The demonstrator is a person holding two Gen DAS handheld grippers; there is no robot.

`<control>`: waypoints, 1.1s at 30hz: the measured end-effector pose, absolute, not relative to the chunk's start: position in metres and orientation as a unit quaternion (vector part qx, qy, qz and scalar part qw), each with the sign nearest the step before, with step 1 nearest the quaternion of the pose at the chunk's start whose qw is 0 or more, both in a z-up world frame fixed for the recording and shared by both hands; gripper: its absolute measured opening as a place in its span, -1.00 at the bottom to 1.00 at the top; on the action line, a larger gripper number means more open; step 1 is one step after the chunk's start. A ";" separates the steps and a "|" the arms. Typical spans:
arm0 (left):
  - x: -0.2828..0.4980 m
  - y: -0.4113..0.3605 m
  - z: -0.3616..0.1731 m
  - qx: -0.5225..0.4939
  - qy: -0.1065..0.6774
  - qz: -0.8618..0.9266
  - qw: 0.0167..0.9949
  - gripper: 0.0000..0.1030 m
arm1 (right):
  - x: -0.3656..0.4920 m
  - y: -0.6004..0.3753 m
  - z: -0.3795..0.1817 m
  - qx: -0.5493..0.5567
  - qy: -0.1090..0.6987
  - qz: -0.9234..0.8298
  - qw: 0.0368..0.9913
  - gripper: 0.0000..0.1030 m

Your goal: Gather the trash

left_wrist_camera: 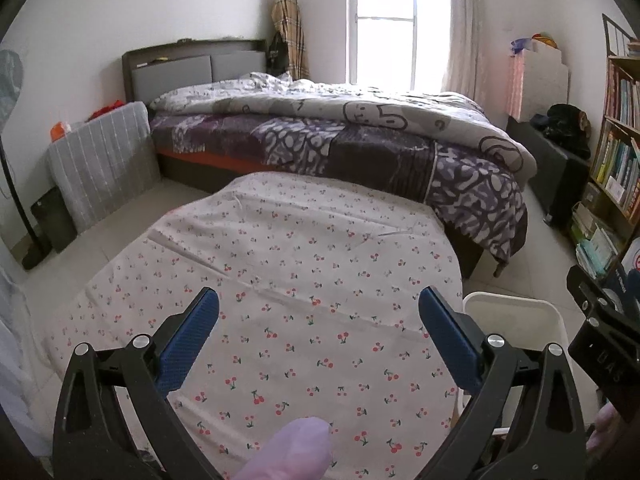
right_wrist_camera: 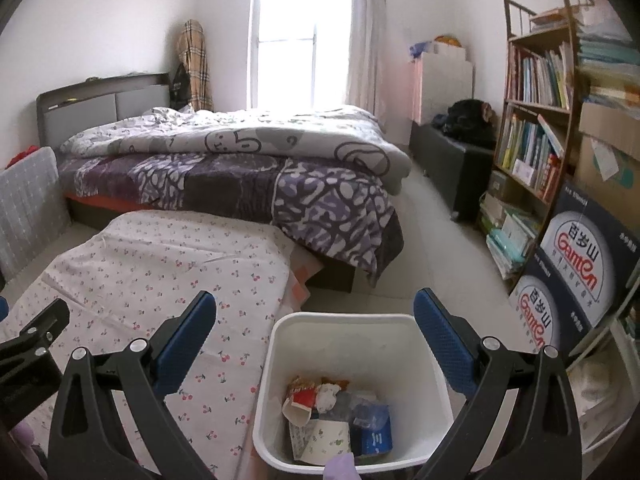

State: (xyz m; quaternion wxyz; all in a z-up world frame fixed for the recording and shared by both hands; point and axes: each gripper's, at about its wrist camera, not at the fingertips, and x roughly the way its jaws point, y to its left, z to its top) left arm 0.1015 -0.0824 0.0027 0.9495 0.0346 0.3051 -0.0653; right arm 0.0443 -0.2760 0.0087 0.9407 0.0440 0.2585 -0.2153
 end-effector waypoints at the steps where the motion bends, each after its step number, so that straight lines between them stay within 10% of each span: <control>1: 0.101 -0.083 0.003 0.035 0.302 -0.065 0.950 0.87 | 0.044 -0.276 0.009 0.042 0.258 -0.215 0.941 0.87; 33: 0.101 -0.085 0.000 0.036 0.304 -0.066 0.950 0.87 | 0.044 -0.275 0.004 0.045 0.265 -0.211 0.940 0.87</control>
